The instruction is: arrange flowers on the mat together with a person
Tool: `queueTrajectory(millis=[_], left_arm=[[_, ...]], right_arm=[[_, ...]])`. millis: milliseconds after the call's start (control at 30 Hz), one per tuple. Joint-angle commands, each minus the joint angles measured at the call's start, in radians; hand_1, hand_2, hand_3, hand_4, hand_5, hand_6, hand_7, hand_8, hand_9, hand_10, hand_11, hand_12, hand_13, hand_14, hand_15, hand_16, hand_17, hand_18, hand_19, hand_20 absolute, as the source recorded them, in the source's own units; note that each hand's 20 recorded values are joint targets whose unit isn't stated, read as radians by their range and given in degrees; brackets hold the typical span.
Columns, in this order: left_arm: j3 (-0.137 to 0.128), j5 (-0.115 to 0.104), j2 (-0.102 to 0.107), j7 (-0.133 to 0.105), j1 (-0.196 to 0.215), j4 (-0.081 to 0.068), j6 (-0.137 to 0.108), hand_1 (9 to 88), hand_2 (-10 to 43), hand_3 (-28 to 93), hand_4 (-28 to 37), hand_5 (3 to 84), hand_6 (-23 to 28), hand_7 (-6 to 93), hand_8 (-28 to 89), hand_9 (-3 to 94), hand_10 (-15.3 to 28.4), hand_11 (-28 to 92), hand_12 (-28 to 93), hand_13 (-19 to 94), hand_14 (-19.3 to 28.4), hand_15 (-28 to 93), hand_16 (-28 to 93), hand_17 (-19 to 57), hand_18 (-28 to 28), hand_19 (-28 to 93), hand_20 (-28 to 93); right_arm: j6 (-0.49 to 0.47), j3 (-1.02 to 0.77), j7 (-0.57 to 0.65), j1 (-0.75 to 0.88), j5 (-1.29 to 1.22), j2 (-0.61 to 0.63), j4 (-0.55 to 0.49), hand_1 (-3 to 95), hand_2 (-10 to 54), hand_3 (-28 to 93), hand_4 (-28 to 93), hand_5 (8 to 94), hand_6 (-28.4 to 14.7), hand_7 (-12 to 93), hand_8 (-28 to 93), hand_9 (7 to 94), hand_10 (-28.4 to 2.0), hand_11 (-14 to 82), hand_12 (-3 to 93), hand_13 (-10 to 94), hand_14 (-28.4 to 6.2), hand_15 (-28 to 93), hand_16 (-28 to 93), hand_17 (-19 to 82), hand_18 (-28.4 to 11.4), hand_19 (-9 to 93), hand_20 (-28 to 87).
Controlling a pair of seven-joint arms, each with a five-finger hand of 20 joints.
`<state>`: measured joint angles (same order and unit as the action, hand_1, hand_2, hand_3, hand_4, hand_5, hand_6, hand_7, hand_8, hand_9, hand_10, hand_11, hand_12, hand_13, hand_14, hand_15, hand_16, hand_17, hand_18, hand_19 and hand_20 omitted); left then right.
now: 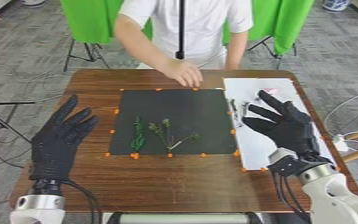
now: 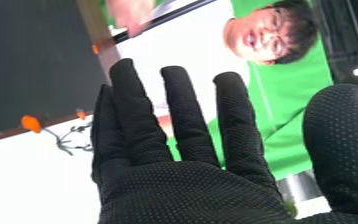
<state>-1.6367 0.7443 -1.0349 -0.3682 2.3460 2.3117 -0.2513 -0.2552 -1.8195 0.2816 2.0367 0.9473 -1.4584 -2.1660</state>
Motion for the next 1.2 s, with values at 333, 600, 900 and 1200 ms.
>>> queueTrajectory(millis=[333, 600, 900, 1200], left_arm=[[0.023, -0.024, 0.011, -0.011, -0.004, -0.009, -0.017, 18.6, 10.1, 76, -28.3, 34.3, 6.3, 9.3, -10, 32.6, 18.7, 18, 8, 25, 26.5, 42, -9, -8.4, 23.4, 55, 1], [0.023, -0.025, 0.005, -0.002, -0.010, -0.010, -0.015, 18.5, 10.0, 76, -28.3, 34.3, 6.5, 9.6, -10, 33.3, 19.4, 19, 9, 25, 26.9, 44, -9, -8.3, 23.4, 55, 2], [0.027, -0.032, 0.016, -0.017, -0.015, -0.013, -0.017, 19.0, 10.0, 77, -28.3, 34.6, 7.0, 9.8, -10, 34.1, 19.9, 20, 9, 25, 27.2, 45, -9, -8.3, 23.5, 56, 2], [0.029, -0.032, 0.015, -0.015, -0.017, -0.013, -0.014, 19.4, 9.9, 77, -28.3, 34.8, 7.2, 9.7, -10, 34.3, 20.1, 20, 9, 26, 27.4, 46, -10, -8.2, 23.5, 56, 2]], right_arm=[[-0.048, -0.004, -0.051, 0.027, 0.213, -0.012, 0.015, 12.7, 10.2, 80, -28, 40.2, 2.0, 11, -12, 44.6, -15.7, 6.1, 11.4, 37, -22.7, 19, 18, 3, -20.6, 41, 15], [-0.011, 0.011, -0.056, 0.026, 0.185, 0.004, 0.014, 13.0, 10.0, 81, -28, 40.9, 2.0, 11, -13, 46.0, -15.8, 7.0, 11.6, 39, -22.6, 22, 19, 3, -20.5, 41, 16], [0.000, 0.025, -0.056, 0.006, 0.189, 0.017, 0.021, 13.7, 9.9, 80, -28, 41.8, 1.7, 11, -13, 47.5, -16.4, 7.9, 11.5, 40, -22.2, 25, 17, 3, -20.6, 43, 16], [0.004, 0.019, -0.053, 0.005, 0.215, 0.016, 0.017, 14.2, 8.8, 81, -28, 41.9, 1.6, 11, -13, 48.1, -16.8, 8.4, 11.5, 41, -22.2, 26, 16, 4, -20.6, 44, 17]])
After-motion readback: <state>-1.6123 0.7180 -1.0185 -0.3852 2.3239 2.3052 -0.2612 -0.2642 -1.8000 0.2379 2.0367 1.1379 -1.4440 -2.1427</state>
